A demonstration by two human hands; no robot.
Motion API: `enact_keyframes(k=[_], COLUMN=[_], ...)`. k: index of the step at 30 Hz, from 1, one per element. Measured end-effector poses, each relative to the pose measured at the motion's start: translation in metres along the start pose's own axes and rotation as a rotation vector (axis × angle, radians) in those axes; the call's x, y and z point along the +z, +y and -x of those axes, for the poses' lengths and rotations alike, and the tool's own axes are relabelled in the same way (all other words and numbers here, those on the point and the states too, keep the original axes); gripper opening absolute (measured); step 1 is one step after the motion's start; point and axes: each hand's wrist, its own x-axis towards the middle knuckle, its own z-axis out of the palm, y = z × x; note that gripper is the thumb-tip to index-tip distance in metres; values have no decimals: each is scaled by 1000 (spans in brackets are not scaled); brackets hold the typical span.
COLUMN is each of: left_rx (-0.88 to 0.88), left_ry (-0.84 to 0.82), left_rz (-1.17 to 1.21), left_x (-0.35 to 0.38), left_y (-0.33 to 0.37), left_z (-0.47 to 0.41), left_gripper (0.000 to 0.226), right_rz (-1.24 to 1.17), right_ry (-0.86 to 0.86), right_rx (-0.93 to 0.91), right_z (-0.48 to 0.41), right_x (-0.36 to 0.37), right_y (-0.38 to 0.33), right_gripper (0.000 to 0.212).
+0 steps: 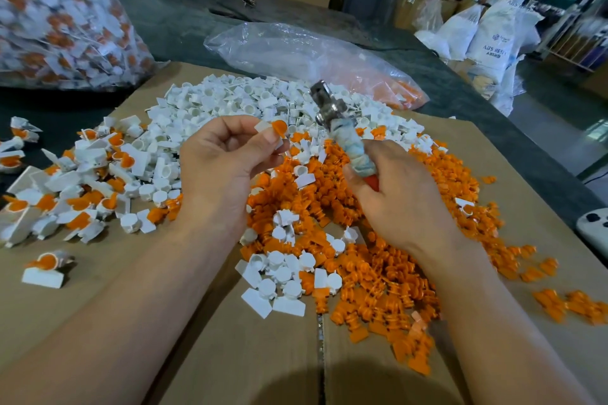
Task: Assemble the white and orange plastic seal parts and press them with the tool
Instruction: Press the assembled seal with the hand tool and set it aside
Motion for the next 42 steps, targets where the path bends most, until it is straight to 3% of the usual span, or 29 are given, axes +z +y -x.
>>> enact_keyframes(k=[6,17,30,42], left_rx=[40,52,32,29], left_ry=[1,18,3,12], left_rz=[7,14,2,7], left_x=[0,1,1,1], left_y=[-2,-3,-4,0], left_z=[0,0,0,2], left_gripper=[17,16,16,14], right_rz=[-8,17,122,-79], right_ry=[-43,-77,-15,-146], right_rx=[-45,-86,-128,-101], right_z=[3,4,5,5], right_x=[5,9,6,8], right_y=[-7,-8,-9,-12], right_gripper=[44,49,30,17])
